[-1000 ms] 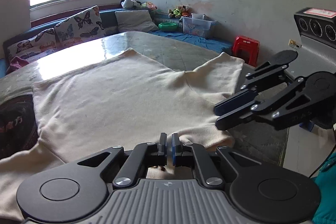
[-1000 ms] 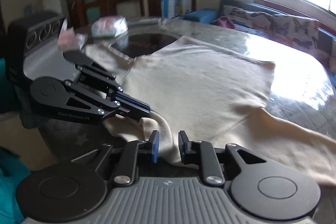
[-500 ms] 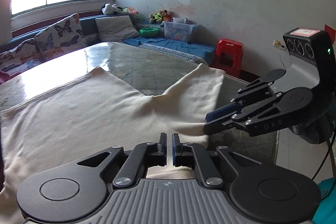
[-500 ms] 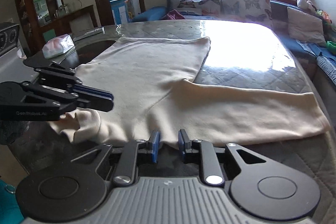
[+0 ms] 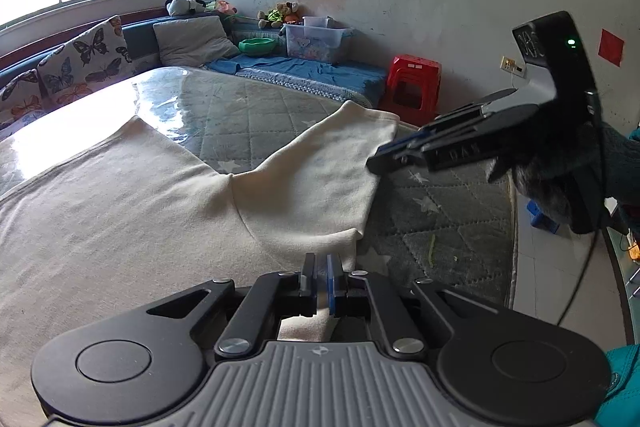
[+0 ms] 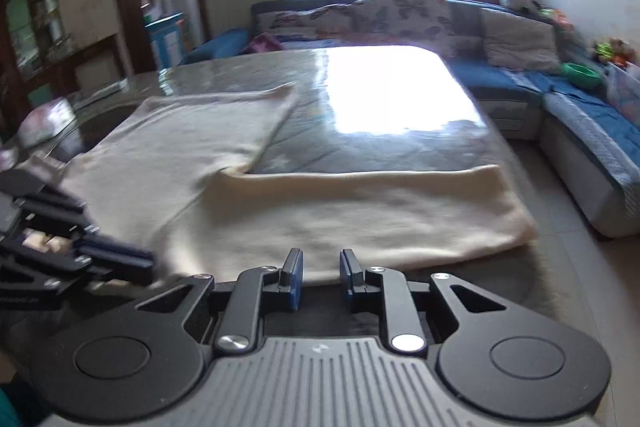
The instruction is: Fold clothes
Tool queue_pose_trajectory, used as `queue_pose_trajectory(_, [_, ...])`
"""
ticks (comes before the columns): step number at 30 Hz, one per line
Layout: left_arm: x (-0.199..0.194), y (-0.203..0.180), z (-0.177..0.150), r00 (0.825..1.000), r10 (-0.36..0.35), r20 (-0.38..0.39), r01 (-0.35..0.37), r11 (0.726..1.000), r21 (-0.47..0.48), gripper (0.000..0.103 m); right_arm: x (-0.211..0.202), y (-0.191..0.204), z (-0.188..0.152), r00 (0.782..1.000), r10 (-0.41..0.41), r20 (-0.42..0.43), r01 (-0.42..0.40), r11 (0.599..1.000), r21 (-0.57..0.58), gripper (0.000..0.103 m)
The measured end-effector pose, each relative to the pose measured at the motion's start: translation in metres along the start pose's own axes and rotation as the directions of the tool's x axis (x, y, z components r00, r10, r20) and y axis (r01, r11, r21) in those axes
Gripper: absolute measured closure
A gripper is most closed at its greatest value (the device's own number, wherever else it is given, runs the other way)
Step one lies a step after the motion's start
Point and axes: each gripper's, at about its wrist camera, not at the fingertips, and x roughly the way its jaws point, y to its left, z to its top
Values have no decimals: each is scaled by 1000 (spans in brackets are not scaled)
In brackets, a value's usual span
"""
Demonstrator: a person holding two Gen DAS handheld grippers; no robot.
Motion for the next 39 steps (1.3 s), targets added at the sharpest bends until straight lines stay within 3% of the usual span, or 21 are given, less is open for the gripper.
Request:
queue_pose_trajectory(4, [2, -2, 2, 1000, 9, -2, -9, 1000, -1, 97, 4, -41, 2, 991, -132, 14, 129, 985, 118, 78])
queue_pose_trajectory(11, [2, -5, 4, 1000, 14, -5, -14, 1000, -5, 97, 11, -82, 1, 974, -223, 32, 207, 942, 264, 77])
queue_pose_trajectory(16, [-2, -6, 6, 1000, 23, 6, -23, 1000, -11, 93, 16, -80, -1, 959, -279, 52, 254, 926, 278, 78])
queue_pose_trajectory(20, [-5, -2, 9, 998, 55, 16, -54, 998, -27, 91, 17, -77, -3, 953, -298, 59, 273, 925, 265, 78])
queue_pose_trajectory(21, [-5, -1, 10, 998, 64, 17, -64, 997, -34, 91, 17, -75, -3, 953, -297, 60, 274, 928, 252, 81])
queue_pose_trajectory(22, [-5, 1, 11, 997, 74, 17, -73, 996, -42, 91, 17, -75, -3, 955, -290, 63, 267, 932, 246, 94])
queue_pose_trajectory(23, [-5, 3, 12, 996, 83, 17, -82, 995, -49, 91, 17, -75, -3, 957, -283, 66, 260, 935, 240, 95])
queue_pose_trajectory(29, [4, 5, 11, 995, 95, -1, -95, 994, -46, 90, -1, -80, 13, 944, -294, 148, 254, 937, 240, 99])
queue_pose_trajectory(33, [7, 1, 8, 996, 93, 4, -93, 995, -40, 79, 2, -81, 15, 952, -276, 136, 241, 943, 228, 99])
queue_pose_trajectory(39, [-8, 9, 10, 994, 108, 27, -106, 993, -61, 78, -6, -80, 18, 954, -256, 156, 214, 946, 244, 99])
